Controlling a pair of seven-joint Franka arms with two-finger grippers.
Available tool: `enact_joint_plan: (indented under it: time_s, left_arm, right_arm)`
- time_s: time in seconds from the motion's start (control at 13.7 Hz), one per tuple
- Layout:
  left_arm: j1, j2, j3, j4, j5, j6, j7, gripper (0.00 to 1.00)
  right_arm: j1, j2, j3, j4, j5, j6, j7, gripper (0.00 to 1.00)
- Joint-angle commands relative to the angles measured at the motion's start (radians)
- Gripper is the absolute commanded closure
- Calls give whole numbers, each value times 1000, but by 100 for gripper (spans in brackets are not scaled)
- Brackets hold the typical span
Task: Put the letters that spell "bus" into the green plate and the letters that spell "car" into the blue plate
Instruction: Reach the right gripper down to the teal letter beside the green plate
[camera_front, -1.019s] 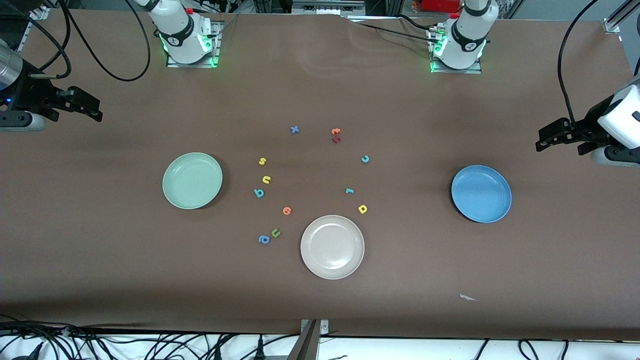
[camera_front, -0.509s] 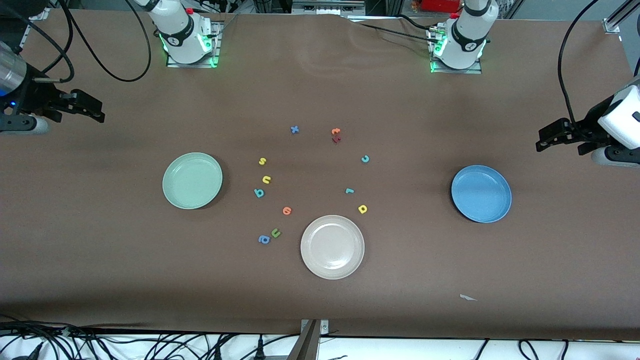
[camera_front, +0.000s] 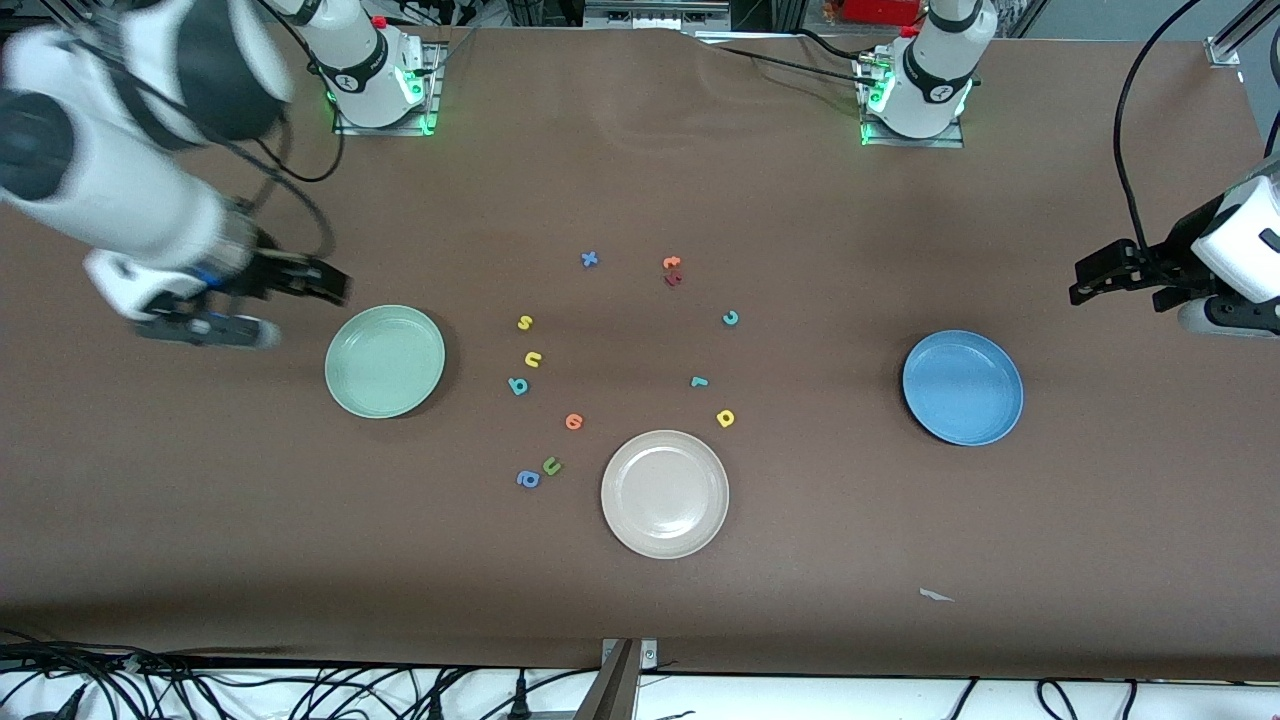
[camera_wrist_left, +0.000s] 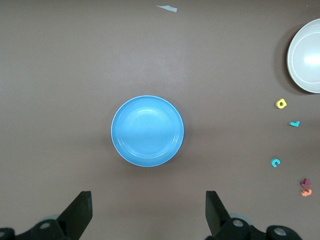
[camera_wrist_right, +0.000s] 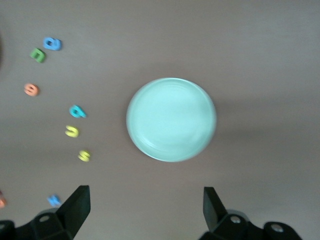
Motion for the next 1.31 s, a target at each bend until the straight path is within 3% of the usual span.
enact_joint_plan:
  time_s: [0.0, 0.29, 0.44, 0.58, 0.65, 1.24]
  left_arm:
    - [-2, 9, -1, 7, 31, -7, 14, 0]
    - [-5, 12, -4, 7, 32, -7, 16, 0]
    - [-5, 14, -4, 7, 32, -7, 16, 0]
    - [-5, 18, -4, 6, 32, -7, 17, 0]
    - [-10, 23, -7, 6, 28, -7, 14, 0]
    - [-25, 123, -133, -6, -3, 1, -44, 0]
  right_arm:
    - [89, 131, -6, 16, -10, 154, 234, 0]
    - [175, 321, -8, 16, -13, 409, 416, 0]
    - [215, 383, -9, 16, -27, 451, 422, 1]
    - [230, 409, -17, 15, -83, 460, 422, 13]
    - [230, 423, -17, 12, -97, 460, 419, 27]
    - [235, 481, -14, -26, -97, 584, 352, 28]
